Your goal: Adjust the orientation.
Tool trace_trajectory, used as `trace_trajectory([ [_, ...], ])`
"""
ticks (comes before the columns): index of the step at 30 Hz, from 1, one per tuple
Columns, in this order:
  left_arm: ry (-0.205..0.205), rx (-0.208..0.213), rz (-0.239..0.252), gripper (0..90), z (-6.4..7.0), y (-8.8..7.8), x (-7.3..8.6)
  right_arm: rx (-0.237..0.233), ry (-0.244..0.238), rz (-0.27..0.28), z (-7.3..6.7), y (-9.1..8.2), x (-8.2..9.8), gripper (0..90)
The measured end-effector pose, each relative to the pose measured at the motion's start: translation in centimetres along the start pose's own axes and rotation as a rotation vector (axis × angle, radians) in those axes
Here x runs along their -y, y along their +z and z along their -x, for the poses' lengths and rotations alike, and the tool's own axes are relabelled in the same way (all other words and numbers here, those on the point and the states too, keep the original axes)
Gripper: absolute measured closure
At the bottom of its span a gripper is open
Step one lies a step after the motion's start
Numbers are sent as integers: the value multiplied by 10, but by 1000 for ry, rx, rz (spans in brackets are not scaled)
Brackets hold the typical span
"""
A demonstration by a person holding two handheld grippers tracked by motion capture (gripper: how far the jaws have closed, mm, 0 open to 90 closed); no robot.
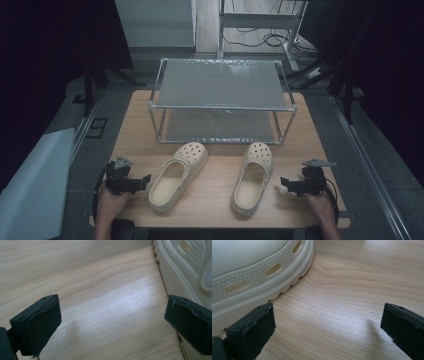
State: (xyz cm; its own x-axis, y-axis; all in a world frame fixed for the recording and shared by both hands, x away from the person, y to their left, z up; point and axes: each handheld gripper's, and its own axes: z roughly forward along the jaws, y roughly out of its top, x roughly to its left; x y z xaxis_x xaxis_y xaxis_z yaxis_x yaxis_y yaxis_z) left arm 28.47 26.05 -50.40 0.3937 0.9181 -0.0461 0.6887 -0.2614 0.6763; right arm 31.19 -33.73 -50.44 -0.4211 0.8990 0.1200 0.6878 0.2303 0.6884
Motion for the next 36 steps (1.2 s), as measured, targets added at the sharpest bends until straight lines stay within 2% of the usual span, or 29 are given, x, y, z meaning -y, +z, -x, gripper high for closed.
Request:
trace_trajectory([
  [3,28,5,-28,0,6,1,1,0,3,-1,0,-1,1,0],
  [8,37,0,-36,18,12,0,-1,2,14,0,1,-1,1,0],
  [11,36,15,-46,18,15,0,-1,0,9,-2,1,-1,1,0],
  [25,99,69,-73,4,45,0,-2,-5,4,-11,0,1,2,0],
  [31,99,84,-72,3,50,3,-3,-11,2,-12,0,1,2,0],
  [34,107,71,-73,0,51,2,-4,-12,6,-9,1,1,2,0],
  [36,98,70,-63,0,51,0,-5,-11,12,-7,1,1,3,0],
])
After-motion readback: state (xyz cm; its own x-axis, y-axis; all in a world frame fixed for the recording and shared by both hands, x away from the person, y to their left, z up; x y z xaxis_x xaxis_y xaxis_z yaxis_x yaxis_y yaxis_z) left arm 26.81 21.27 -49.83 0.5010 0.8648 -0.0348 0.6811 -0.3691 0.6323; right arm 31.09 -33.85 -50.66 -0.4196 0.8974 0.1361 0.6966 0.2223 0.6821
